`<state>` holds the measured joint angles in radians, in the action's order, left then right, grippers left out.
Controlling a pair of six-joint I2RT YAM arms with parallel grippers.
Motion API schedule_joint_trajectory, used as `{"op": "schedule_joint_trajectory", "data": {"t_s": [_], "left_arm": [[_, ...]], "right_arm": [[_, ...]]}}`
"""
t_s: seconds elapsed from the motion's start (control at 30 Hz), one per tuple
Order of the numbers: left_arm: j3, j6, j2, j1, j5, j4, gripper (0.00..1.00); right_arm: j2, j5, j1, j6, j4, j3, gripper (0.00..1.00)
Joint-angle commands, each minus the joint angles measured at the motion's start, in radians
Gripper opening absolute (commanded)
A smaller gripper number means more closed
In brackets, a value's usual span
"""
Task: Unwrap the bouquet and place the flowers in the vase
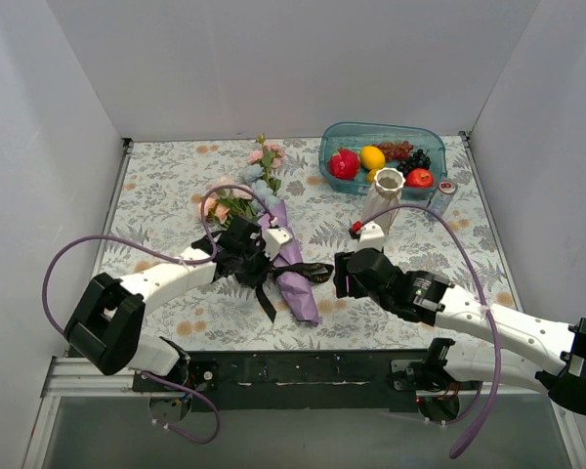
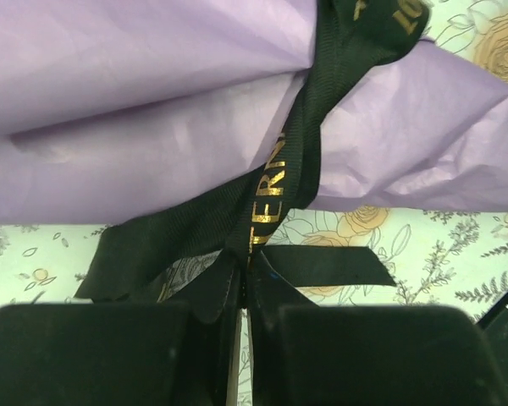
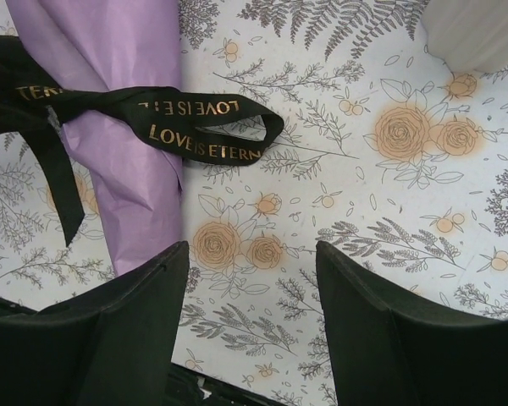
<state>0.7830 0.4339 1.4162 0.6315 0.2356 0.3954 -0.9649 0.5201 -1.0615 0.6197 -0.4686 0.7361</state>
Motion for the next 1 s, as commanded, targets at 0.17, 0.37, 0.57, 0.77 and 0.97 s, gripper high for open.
{"op": "schedule_joint_trajectory", "data": {"t_s": [0.17,0.37,0.57,0.77,0.97], "left_arm": [[0.202,-0.055,-0.194,0.004,0.033,0.261,0.00],[0.168,-0.069,-0.237,-0.004,-0.019,0.312,0.00],[0.130,-0.066,-0.283,-0.067,-0.079,0.312,0.00],[0.174,-0.092,-0.301,-0.294,-0.166,0.284,0.00],[0.240,-0.116,-0.272,-0.526,-0.182,0.241,0.00]], "right_arm": [[-0.138,-0.061,0.034,-0.123,0.177,0.009,0.69],[-0.230,-0.115,0.049,-0.208,0.234,0.078,0.69],[-0.276,-0.192,0.083,-0.262,0.288,0.111,0.70],[-0.307,-0.256,0.116,-0.288,0.335,0.109,0.70],[-0.337,-0.290,0.121,-0.301,0.355,0.123,0.69]]}}
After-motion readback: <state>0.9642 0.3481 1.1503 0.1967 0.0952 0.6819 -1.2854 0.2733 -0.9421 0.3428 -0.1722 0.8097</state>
